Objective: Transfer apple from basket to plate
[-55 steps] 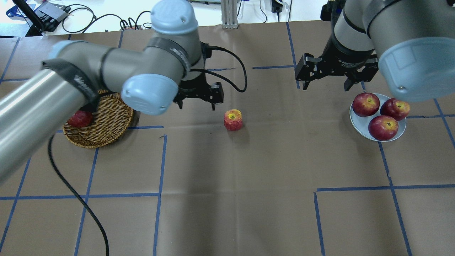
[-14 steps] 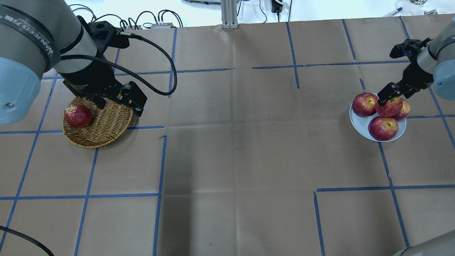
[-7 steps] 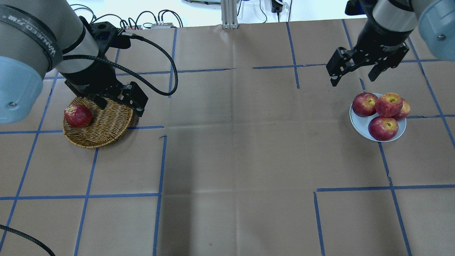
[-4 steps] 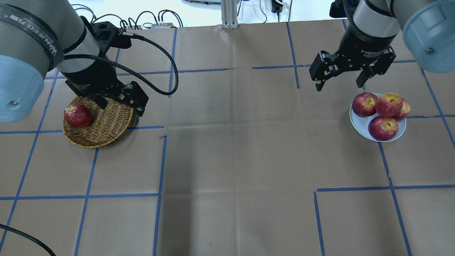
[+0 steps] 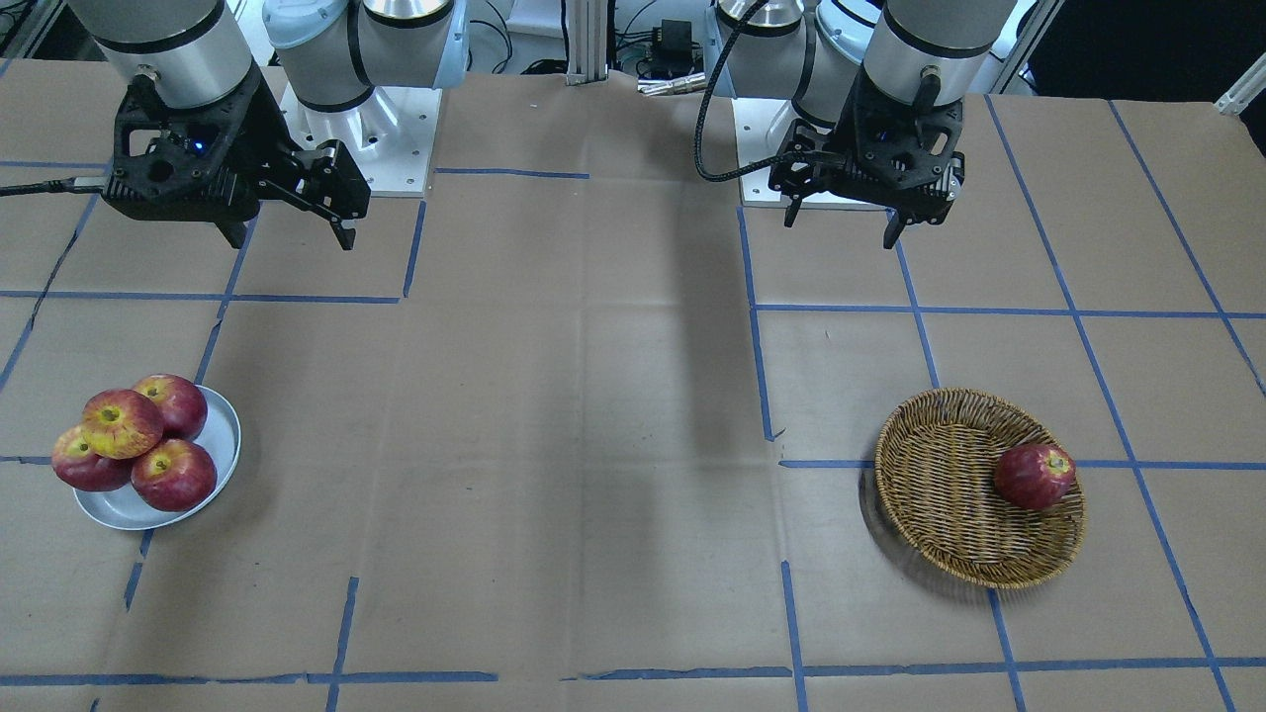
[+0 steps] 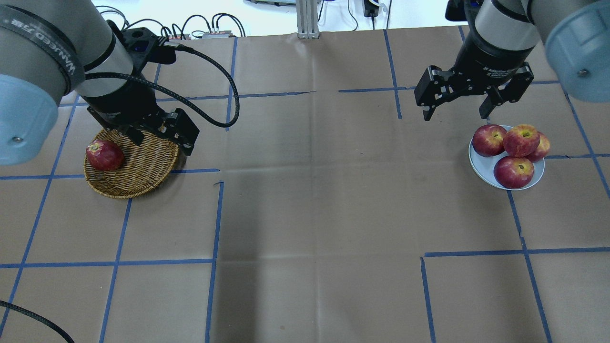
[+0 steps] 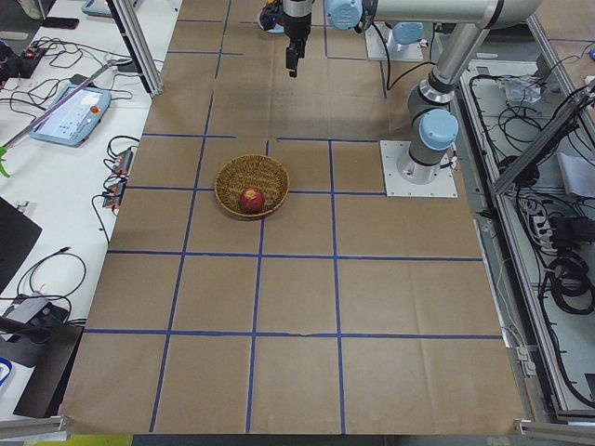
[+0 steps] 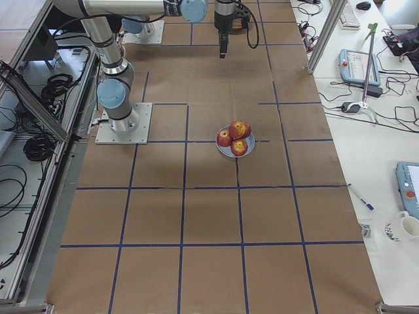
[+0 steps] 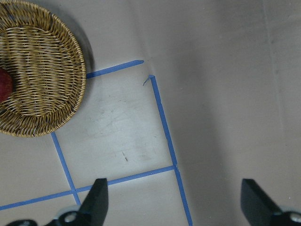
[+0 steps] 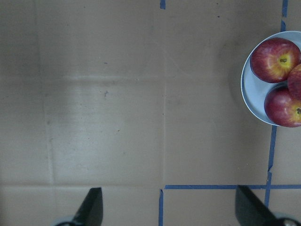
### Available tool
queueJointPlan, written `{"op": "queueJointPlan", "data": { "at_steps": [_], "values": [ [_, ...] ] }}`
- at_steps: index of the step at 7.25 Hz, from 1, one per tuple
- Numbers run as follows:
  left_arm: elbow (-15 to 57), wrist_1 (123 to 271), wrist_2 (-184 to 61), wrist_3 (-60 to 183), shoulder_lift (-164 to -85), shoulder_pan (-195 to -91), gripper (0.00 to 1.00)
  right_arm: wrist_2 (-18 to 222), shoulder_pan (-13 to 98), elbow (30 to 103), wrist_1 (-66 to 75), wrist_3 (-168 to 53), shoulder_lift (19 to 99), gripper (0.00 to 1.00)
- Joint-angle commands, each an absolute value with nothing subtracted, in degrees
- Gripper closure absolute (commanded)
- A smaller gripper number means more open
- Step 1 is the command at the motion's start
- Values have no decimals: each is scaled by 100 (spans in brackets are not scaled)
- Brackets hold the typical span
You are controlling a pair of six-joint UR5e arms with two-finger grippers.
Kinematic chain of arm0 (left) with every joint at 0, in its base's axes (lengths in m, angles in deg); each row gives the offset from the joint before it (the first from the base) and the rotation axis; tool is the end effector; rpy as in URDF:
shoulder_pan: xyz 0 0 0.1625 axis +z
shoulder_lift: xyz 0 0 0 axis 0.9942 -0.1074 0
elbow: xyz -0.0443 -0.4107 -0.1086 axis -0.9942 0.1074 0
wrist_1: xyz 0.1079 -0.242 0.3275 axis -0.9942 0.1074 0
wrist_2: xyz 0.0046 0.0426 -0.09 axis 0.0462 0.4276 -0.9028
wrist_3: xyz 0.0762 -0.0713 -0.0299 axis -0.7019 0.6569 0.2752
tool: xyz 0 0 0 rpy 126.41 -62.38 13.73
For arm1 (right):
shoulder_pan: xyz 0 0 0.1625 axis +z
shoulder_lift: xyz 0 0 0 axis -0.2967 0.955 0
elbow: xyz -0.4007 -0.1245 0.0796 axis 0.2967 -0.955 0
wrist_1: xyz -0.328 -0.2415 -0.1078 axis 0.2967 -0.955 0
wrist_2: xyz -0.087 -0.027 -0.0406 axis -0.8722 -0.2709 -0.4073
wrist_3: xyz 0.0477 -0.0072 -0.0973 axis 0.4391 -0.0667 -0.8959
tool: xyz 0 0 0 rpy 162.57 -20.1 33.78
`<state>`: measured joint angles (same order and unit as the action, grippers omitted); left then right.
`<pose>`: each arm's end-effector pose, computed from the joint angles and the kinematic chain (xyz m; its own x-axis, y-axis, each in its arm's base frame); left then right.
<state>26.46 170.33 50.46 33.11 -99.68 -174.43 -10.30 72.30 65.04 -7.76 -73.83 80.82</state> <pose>-0.1376 -0.4583 0.4695 -0.9679 0.2512 0.0000 0.2511 0.9678 0.0180 0.1312 -0.4878 0.4809 -0.9998 0.0143 -0.0154 0.0142 0.9999 0.0087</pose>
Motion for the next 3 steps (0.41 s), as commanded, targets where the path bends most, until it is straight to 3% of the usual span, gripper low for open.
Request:
{"op": "queueJointPlan", "data": {
  "at_steps": [1,3],
  "values": [
    [2631,17033,5047,3309,-9972,-17445,1,-1022,7230,6502,-778,-7323,8084,0],
    [2605,17024,5091,3308,-10007,-17445,1,-1022,7230,6511,-778,-7323,8084,0]
  ]
}}
